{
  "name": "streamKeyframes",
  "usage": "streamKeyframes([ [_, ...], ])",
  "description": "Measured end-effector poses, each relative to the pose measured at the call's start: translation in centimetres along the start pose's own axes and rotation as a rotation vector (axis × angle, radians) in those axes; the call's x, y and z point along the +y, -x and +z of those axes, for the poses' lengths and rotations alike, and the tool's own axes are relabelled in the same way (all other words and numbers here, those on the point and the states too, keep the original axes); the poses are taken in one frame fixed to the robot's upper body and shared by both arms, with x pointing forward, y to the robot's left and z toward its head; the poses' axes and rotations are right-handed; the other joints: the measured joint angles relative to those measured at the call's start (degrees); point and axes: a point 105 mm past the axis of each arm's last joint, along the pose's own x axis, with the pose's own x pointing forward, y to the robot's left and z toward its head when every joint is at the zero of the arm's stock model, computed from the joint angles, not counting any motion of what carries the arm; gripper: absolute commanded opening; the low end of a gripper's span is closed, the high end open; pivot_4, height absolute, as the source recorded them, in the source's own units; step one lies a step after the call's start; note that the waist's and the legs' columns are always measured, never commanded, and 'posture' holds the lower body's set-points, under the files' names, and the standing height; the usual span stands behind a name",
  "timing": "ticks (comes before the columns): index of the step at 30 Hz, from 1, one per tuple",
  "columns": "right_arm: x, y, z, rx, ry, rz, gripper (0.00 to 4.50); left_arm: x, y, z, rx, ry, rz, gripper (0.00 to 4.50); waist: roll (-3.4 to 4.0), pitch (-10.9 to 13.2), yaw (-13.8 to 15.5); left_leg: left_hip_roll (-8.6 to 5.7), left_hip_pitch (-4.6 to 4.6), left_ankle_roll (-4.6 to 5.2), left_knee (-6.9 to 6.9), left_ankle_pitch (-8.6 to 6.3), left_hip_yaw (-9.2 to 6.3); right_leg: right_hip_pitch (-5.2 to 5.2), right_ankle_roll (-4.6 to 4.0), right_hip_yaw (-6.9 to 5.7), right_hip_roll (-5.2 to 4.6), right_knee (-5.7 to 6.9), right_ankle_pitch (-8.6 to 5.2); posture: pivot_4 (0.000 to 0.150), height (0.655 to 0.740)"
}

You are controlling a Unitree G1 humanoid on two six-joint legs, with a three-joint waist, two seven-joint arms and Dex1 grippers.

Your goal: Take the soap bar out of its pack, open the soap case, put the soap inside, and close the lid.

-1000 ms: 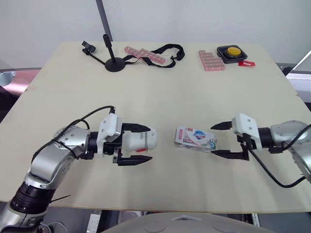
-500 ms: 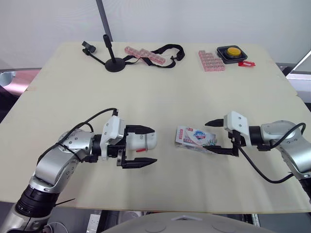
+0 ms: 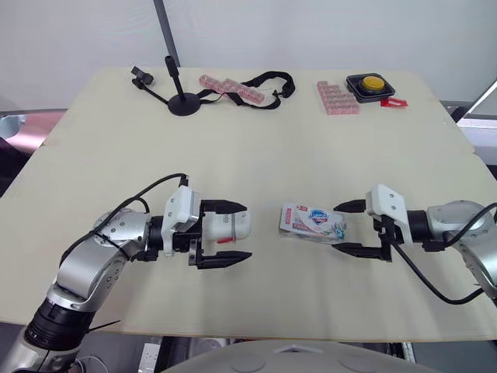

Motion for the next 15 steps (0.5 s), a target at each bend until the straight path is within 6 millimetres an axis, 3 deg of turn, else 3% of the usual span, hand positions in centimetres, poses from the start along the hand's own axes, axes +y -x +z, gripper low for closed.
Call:
streamKeyframes([
  [15, -1.2, -0.3, -1.7, -0.008, -0.004, -0.045, 4.5, -0.1, 0.6, 0.0, -0.02, 0.023, 0.021, 4.47, 0.0, 0.0, -0.2, 0.01, 0.0, 0.0, -0.01, 0.0, 0.0, 0.0, 0.0, 0.0, 0.04, 0.0, 0.0, 0.15, 0.74],
])
